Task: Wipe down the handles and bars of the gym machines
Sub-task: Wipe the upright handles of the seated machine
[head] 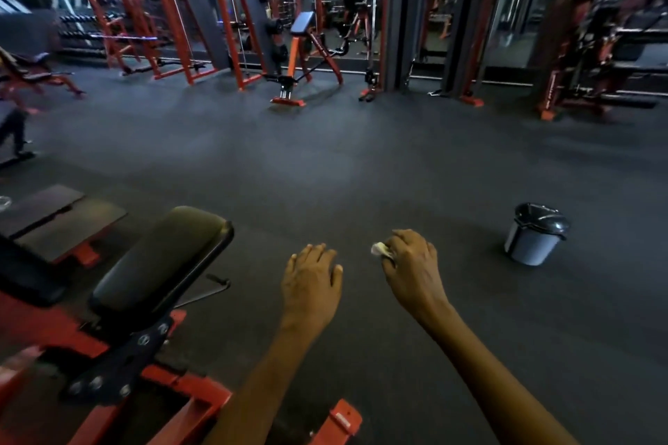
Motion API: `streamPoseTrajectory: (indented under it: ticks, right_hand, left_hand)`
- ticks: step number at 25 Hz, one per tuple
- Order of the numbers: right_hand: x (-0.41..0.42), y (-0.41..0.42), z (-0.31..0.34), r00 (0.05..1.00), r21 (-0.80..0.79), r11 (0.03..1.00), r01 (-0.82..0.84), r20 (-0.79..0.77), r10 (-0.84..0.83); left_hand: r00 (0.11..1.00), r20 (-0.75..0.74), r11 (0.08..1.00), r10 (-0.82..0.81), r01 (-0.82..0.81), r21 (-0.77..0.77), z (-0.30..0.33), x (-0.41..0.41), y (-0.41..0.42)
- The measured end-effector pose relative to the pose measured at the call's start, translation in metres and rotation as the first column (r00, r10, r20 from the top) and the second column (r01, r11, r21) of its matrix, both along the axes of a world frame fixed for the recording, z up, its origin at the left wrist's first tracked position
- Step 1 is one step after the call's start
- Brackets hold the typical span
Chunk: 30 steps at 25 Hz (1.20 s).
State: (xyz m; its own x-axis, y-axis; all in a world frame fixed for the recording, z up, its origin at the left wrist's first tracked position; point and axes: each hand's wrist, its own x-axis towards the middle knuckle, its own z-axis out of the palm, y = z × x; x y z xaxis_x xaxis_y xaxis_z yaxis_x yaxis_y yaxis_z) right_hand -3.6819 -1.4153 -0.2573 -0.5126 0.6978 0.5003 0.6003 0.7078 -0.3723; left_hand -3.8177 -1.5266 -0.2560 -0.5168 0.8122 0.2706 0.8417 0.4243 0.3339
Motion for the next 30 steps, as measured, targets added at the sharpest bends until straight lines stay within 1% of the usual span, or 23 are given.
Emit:
streamPoseTrajectory:
  ticks: [3, 6, 9, 13, 16, 19, 21, 23, 27, 30]
  right_hand:
    - [-0.023, 0.075, 0.008, 0.992, 0.005, 0.996, -0.086, 0.095, 0.085]
    - [-0.053, 0.141, 0.017, 0.991, -0.086, 0.991, -0.1, 0.086, 0.107]
    - [-0.095, 0.206, 0.016, 0.991, -0.134, 0.986, -0.104, 0.071, 0.114]
    - [-0.173, 0.285, 0.012, 0.976, -0.165, 0.97, -0.178, 0.093, 0.195]
    - [-0.257, 0.35, 0.017, 0.941, -0.148, 0.937, -0.316, 0.075, 0.33]
    - [-0.342, 0.409, 0.021, 0.882, -0.122, 0.883, -0.453, 0.084, 0.464]
    - [-0.392, 0.437, 0.025, 0.847, -0.111, 0.851, -0.513, 0.097, 0.523]
    - [-0.453, 0.46, 0.031, 0.791, -0.113, 0.797, -0.593, 0.101, 0.603]
    - [-0.578, 0.475, 0.039, 0.631, -0.15, 0.639, -0.754, 0.102, 0.769]
    - [-0.671, 0.471, 0.036, 0.545, -0.164, 0.554, -0.816, 0.097, 0.833]
  left_hand:
    - [0.999, 0.025, 1.0, 0.022, -0.022, -0.011, 0.002, -0.025, 0.075]
    - [0.998, 0.036, 0.999, 0.046, -0.046, -0.014, 0.007, -0.05, 0.139]
    - [0.996, 0.038, 0.995, 0.084, -0.082, -0.049, 0.015, -0.084, 0.201]
    - [0.985, 0.012, 0.982, 0.171, -0.17, -0.077, 0.015, -0.145, 0.275]
    - [0.96, -0.018, 0.958, 0.278, -0.278, -0.072, 0.015, -0.208, 0.333]
    - [0.897, 0.011, 0.895, 0.441, -0.439, -0.073, 0.017, -0.27, 0.381]
    - [0.851, 0.042, 0.851, 0.523, -0.518, -0.088, 0.019, -0.306, 0.404]
    - [0.799, 0.039, 0.798, 0.6, -0.596, -0.088, 0.024, -0.354, 0.423]
    - [0.666, 0.048, 0.667, 0.745, -0.74, -0.088, 0.028, -0.455, 0.434]
    - [0.583, 0.073, 0.588, 0.809, -0.803, -0.096, 0.02, -0.53, 0.427]
